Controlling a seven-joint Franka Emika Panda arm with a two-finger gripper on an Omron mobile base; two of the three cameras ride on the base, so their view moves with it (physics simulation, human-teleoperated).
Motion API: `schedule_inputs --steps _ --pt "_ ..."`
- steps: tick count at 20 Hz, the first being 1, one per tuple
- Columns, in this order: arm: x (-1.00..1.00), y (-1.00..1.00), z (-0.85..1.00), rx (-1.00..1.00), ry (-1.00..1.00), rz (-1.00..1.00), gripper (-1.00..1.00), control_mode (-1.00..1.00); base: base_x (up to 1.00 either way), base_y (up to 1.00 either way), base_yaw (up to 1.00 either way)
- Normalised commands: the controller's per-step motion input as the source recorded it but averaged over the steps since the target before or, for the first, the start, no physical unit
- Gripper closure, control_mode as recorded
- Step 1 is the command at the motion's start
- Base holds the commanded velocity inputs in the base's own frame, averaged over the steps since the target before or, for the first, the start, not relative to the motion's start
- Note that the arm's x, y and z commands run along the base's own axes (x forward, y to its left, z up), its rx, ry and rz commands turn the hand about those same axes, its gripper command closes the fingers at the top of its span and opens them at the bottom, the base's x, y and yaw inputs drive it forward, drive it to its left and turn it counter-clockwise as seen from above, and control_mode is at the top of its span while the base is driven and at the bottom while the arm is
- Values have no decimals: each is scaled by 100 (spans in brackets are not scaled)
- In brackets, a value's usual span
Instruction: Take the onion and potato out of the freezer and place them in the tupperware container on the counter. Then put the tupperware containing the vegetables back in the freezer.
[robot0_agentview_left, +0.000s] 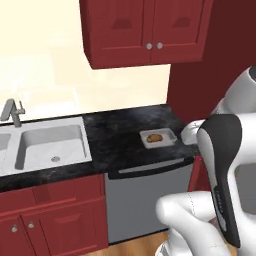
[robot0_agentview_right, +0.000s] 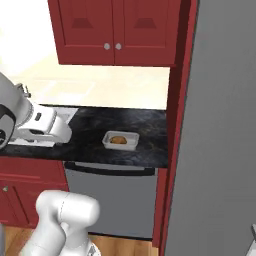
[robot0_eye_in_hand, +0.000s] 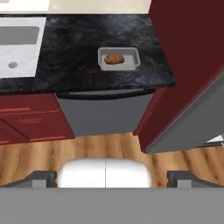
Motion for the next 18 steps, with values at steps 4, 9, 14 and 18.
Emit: schedule_inputs --steps 4,9,14,18 --pt "0 0 0 0 0 0 -100 100 -100 -100 9" --pt "0 0 0 0 0 0 -100 100 -83 -100 2" --pt "0 0 0 0 0 0 -100 100 55 -100 0" --pt "0 0 0 0 0 0 -100 100 91 -100 0"
